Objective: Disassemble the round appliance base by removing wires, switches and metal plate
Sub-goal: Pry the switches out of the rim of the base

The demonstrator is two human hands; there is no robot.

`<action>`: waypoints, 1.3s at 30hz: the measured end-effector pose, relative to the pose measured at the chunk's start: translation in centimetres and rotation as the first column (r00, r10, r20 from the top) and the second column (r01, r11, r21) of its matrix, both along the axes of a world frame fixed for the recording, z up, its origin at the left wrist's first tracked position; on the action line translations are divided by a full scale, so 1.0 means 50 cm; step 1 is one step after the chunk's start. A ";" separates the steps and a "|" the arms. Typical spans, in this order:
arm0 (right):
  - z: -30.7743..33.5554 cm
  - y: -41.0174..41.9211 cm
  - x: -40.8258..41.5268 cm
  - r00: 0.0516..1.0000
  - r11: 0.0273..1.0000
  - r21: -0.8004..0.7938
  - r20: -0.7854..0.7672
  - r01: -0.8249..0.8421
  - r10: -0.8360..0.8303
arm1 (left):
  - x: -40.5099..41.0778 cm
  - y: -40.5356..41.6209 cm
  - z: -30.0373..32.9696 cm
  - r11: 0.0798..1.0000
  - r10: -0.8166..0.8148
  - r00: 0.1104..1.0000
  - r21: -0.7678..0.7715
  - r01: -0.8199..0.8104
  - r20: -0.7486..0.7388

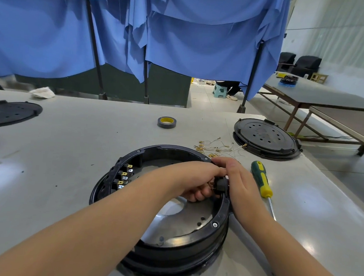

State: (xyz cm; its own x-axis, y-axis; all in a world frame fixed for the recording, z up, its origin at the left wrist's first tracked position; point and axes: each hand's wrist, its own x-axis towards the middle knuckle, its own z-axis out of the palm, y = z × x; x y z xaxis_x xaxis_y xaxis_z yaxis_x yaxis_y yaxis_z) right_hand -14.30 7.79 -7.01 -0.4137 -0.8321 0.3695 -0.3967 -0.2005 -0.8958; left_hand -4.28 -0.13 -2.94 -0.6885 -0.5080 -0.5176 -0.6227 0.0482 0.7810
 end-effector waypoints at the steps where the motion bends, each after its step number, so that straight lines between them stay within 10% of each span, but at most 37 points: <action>1: 0.000 0.000 0.001 1.000 1.000 -0.003 0.011 -0.003 0.003 | 0.000 -0.001 -0.001 1.000 -0.005 1.000 0.015 0.005 -0.009; 17: 0.006 0.002 0.004 1.000 1.000 -0.009 -0.026 -0.016 0.016 | 0.002 0.001 0.009 1.000 0.018 1.000 -0.005 -0.018 -0.017; 39: 0.057 0.024 -0.050 0.968 0.965 0.113 0.109 -0.237 0.225 | 0.022 -0.004 0.025 0.939 0.092 0.990 0.340 -0.050 -0.108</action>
State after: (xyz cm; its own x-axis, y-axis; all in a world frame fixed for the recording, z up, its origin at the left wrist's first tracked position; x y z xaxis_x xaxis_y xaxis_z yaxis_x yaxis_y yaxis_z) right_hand -16.80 8.97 -4.15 -0.2326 -0.9460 0.2257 -0.2648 -0.1617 -0.9507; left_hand -3.16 -0.36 -1.67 -0.7244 -0.3693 -0.5821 -0.5155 -0.2704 0.8131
